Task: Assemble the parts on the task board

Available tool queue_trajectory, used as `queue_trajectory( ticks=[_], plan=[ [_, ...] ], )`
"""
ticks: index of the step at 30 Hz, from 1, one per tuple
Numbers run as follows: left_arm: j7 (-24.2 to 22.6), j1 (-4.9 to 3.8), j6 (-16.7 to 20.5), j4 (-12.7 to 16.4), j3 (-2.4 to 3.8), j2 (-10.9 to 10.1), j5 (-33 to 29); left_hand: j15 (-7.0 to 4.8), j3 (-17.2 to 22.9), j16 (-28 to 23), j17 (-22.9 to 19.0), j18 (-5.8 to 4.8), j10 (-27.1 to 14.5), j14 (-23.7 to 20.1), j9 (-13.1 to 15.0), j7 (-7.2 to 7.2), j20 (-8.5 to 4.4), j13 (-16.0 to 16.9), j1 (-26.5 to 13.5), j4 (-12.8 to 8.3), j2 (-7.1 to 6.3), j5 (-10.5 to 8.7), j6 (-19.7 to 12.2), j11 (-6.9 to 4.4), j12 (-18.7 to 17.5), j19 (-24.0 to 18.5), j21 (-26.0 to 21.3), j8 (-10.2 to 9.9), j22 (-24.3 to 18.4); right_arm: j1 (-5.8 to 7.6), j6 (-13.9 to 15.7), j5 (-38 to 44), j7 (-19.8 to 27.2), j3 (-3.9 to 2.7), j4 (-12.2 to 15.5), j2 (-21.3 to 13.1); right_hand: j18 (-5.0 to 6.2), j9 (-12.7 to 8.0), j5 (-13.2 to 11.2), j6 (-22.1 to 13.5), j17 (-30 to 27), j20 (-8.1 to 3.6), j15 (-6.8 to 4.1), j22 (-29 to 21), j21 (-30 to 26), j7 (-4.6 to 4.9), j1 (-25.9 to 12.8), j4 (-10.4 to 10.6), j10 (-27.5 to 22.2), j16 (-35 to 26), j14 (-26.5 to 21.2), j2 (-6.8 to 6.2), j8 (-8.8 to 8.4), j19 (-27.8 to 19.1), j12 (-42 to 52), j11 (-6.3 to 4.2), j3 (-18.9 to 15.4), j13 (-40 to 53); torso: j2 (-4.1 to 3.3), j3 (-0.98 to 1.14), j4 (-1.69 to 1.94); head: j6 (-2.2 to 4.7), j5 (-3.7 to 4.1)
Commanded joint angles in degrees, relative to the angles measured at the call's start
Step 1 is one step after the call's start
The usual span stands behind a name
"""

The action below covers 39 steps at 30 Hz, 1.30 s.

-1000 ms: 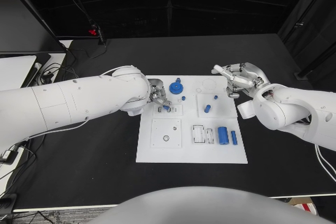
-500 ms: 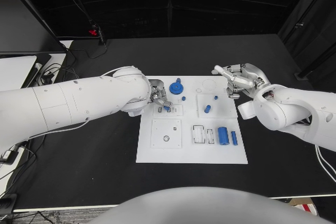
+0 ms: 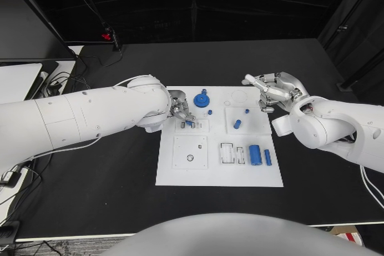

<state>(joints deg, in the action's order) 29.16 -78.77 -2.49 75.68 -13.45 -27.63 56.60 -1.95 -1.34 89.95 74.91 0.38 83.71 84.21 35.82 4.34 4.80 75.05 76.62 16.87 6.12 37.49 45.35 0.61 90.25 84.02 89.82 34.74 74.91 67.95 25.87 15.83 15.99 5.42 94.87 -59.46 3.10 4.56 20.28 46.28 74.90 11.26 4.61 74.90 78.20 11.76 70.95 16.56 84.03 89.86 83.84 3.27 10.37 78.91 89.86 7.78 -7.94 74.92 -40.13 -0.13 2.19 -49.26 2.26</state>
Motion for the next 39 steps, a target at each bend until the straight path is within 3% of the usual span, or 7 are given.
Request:
queue_trajectory(
  ticks=[1,39],
  plan=[
    [0.3,0.06,-0.7,-0.1,-0.06,0.1,0.4,0.29,0.4,0.0,15.1,-0.38,6.3,5.8,0.0,-0.09,0.12,15.0,0.0,0.0,-0.07,-0.17,-0.3,0.23,-0.2,6.0,0.2,-0.3,15.1,0.07,-0.5,-0.2,0.2,-0.02,0.2,0.0,0.54,0.1,0.0,-0.5,15.1,-0.14,0.35,10.2,-0.3,0.58,-0.1,0.1,6.0,0.1,6.2,0.53,0.34,-0.4,0.1,0.48,-0.4,15.1,0.02,-0.04,0.00,-0.05,0.01],
    [0.3,0.29,-1.4,0.0,-0.06,1.0,0.4,0.48,0.6,0.0,15.1,-0.38,6.3,5.8,0.4,0.10,0.29,15.0,-0.8,0.0,-0.14,-0.65,-1.0,0.41,-0.2,6.0,0.2,-0.4,15.1,0.06,-0.7,-0.3,-0.1,-0.01,0.1,-0.1,0.54,0.1,0.0,-0.6,15.1,-0.13,0.36,10.2,-0.3,0.59,-0.2,0.1,6.0,0.1,6.2,0.62,0.45,-0.3,0.1,0.49,-0.5,15.1,0.00,-0.02,0.02,-0.12,0.07]
  ],
)
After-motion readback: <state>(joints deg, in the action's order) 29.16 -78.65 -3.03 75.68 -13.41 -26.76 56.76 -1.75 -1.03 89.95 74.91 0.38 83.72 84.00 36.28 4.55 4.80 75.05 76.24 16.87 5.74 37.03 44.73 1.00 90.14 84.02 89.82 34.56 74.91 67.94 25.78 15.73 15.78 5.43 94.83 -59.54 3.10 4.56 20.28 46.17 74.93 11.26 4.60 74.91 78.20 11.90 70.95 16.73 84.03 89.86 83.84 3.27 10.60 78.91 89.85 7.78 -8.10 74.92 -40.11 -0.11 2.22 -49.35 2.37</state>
